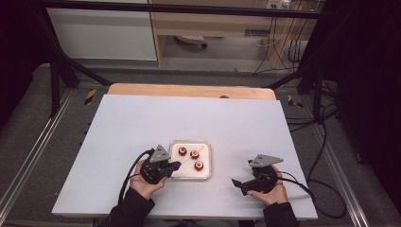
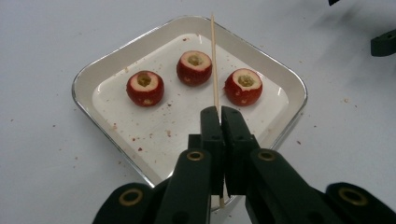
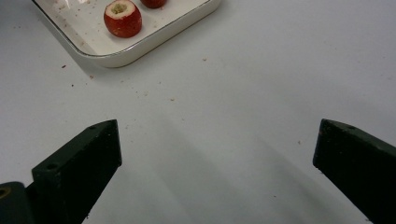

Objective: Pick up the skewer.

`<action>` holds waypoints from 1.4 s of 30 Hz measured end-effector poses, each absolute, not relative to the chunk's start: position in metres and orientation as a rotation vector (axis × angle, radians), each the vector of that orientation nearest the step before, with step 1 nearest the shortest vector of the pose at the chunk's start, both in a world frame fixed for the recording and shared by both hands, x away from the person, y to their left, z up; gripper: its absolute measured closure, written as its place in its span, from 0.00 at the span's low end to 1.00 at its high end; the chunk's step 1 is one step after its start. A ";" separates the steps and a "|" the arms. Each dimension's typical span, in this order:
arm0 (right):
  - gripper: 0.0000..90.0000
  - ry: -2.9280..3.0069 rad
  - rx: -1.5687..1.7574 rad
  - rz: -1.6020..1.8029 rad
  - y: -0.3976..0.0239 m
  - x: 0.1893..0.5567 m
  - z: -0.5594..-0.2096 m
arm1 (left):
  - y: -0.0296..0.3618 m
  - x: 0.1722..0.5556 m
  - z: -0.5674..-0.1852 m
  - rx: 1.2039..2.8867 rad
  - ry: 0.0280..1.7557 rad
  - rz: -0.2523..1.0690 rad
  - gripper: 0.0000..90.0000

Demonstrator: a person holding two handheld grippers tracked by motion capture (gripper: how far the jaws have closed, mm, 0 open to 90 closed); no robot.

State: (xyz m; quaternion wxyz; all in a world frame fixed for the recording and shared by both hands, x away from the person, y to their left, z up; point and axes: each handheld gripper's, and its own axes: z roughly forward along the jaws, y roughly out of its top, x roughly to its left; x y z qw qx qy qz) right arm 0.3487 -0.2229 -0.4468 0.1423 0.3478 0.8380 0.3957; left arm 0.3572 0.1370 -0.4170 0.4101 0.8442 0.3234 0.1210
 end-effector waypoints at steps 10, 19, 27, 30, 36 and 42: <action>0.04 2.455 0.853 1.057 -0.200 0.346 -0.438 | 0.136 0.358 -0.411 2.168 0.758 0.277 0.98; 0.07 2.471 0.705 0.962 -0.180 0.346 -0.426 | 0.122 0.360 -0.404 2.248 0.679 0.274 0.98; 0.12 2.471 0.553 0.895 -0.164 0.347 -0.416 | 0.104 0.359 -0.398 2.302 0.612 0.272 0.98; 0.15 2.469 0.503 0.874 -0.159 0.347 -0.414 | 0.098 0.359 -0.397 2.314 0.593 0.267 0.98; 0.20 2.476 0.396 0.828 -0.151 0.346 -0.414 | 0.084 0.358 -0.394 2.331 0.552 0.256 0.98; 0.27 2.473 0.278 0.801 -0.145 0.344 -0.415 | 0.074 0.356 -0.392 2.366 0.509 0.248 0.98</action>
